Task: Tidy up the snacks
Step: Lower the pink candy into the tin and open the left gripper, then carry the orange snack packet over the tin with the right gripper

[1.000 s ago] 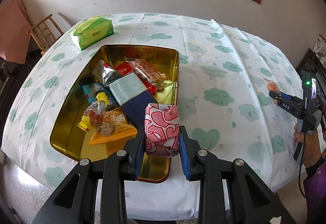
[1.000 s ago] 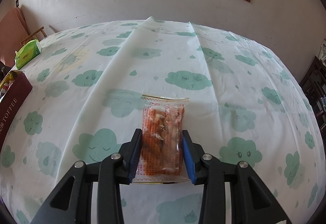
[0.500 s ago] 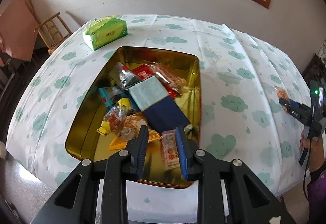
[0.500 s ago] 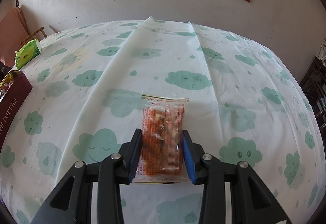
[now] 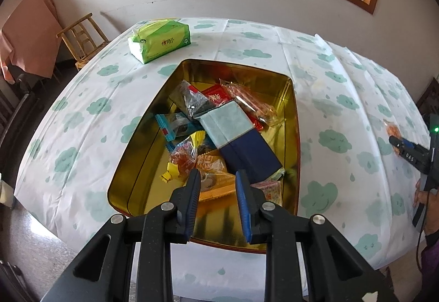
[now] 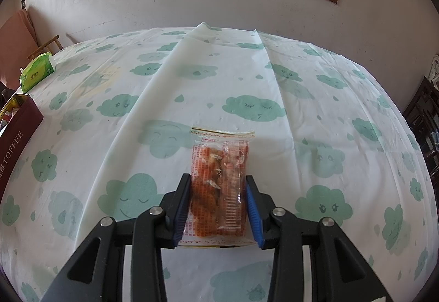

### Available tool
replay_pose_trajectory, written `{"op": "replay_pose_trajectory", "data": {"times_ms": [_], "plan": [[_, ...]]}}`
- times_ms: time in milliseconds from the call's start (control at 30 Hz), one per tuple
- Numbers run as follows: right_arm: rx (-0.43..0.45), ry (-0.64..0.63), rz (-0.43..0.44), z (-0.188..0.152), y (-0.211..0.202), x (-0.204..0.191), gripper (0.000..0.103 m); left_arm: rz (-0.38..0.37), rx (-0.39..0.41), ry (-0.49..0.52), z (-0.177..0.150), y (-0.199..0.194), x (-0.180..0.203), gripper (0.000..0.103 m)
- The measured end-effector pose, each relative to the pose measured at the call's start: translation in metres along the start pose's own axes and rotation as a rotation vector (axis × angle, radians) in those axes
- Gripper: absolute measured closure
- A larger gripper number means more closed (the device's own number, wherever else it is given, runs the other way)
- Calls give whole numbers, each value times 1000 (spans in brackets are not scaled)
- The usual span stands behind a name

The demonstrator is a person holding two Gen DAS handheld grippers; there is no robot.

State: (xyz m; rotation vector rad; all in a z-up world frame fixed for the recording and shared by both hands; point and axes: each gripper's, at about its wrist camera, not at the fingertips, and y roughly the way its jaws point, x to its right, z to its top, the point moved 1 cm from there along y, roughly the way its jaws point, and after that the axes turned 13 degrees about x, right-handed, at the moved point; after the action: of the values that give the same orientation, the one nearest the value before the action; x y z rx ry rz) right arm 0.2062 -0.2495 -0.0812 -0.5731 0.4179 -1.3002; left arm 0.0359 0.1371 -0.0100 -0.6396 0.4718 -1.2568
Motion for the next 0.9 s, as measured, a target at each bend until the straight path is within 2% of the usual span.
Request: {"op": "replay_pose_trajectory", "data": {"times_ms": [267,467,733,900], "plan": [[-10,40,17,-3,-7,-1,66,22,23,32,0,-4,1,80],[-25,47,78,-7,-17,-24,66,31,30,29,-1,-6,-4,78],[2,60,172,4,-39,-70,66,42,19,20,-6,-3,-15,78],[34,15,237,21,-56,-111,66,50,17,14,-8,-2,-21,77]]}}
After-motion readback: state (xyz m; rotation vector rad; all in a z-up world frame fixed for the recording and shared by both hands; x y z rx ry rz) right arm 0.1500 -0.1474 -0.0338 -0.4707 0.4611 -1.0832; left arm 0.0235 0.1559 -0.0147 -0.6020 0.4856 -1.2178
